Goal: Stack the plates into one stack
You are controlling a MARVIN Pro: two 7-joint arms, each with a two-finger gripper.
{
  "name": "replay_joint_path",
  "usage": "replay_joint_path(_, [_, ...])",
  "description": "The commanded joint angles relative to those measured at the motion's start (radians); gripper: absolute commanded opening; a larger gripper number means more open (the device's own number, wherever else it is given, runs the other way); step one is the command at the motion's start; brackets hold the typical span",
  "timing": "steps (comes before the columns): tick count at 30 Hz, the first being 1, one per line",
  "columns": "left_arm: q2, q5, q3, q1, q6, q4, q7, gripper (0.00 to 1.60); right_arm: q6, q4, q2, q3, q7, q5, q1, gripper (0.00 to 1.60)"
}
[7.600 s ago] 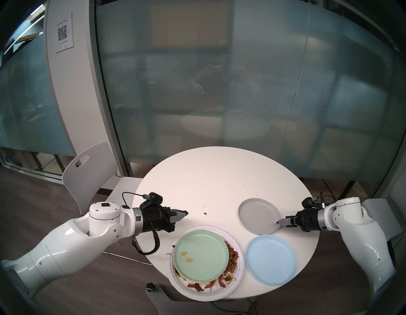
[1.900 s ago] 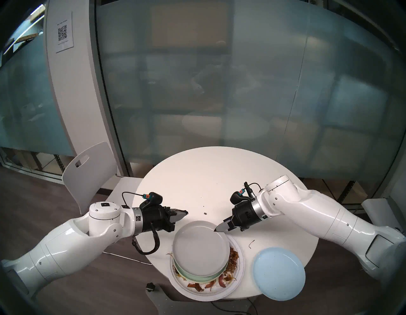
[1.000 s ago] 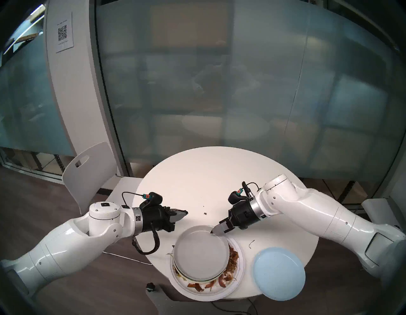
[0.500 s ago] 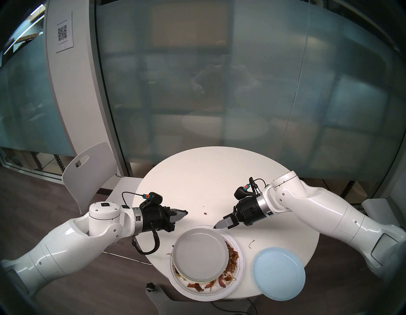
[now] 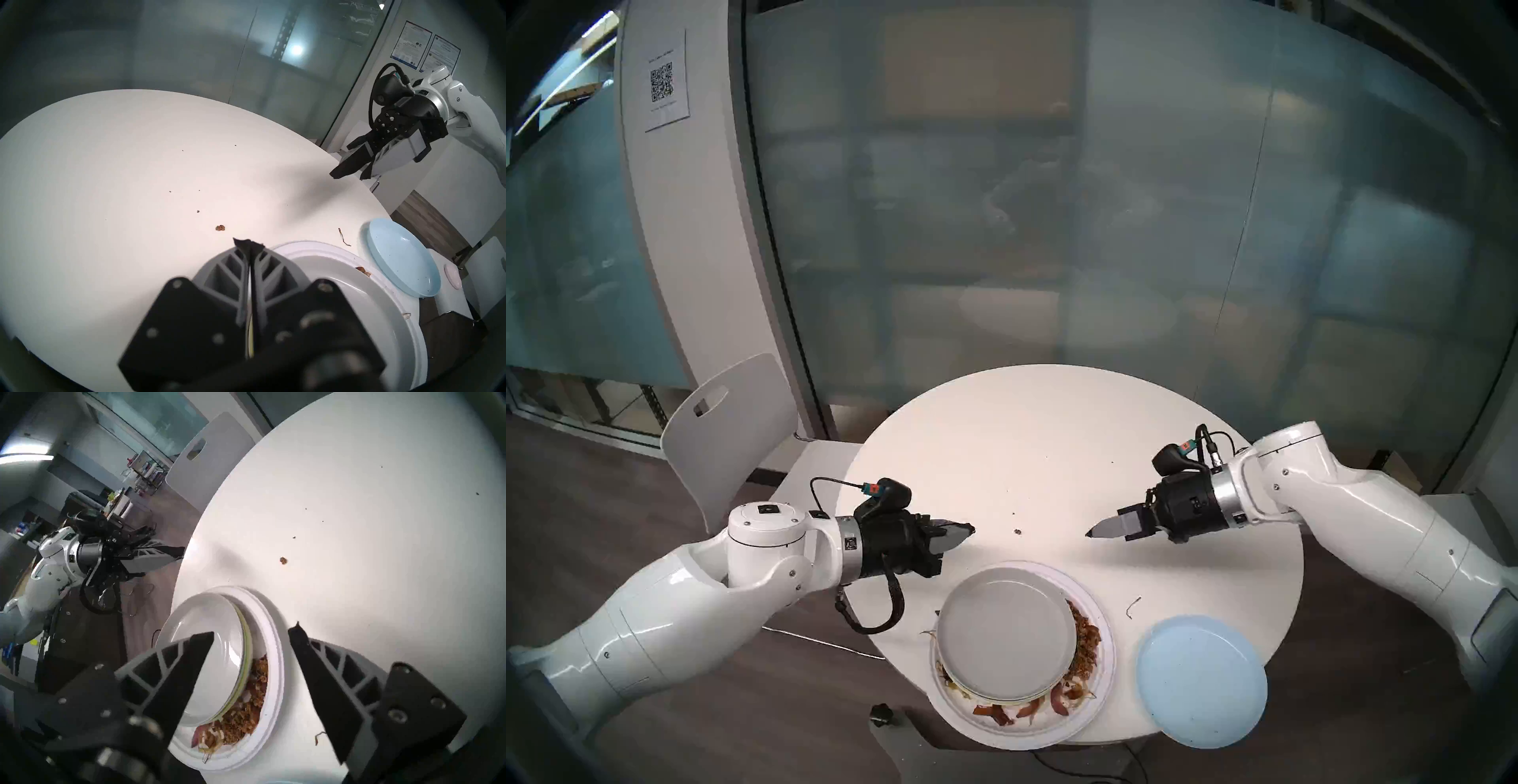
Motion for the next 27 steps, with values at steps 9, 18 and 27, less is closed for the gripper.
replay_joint_path(9, [0.001, -0.001, -0.009, -0.009, -0.005, -0.013, -0.001, 0.32, -0.089, -0.098, 0.203, 0.153, 0.003, 0.121, -0.220, 1.32])
replay_joint_path(18, [0.002, -0.002, -0.009, -0.008, -0.005, -0.015, 0.000, 0.32, -0.237, -0.159, 0.306, 0.220, -0.017, 0.219, -0.347, 1.60])
replay_joint_path(27, [0.002, -0.002, -0.010, -0.007, -0.006, -0.016, 0.000, 0.32, -0.377, -0.180, 0.350, 0.269, -0.074, 0.306, -0.464, 1.60])
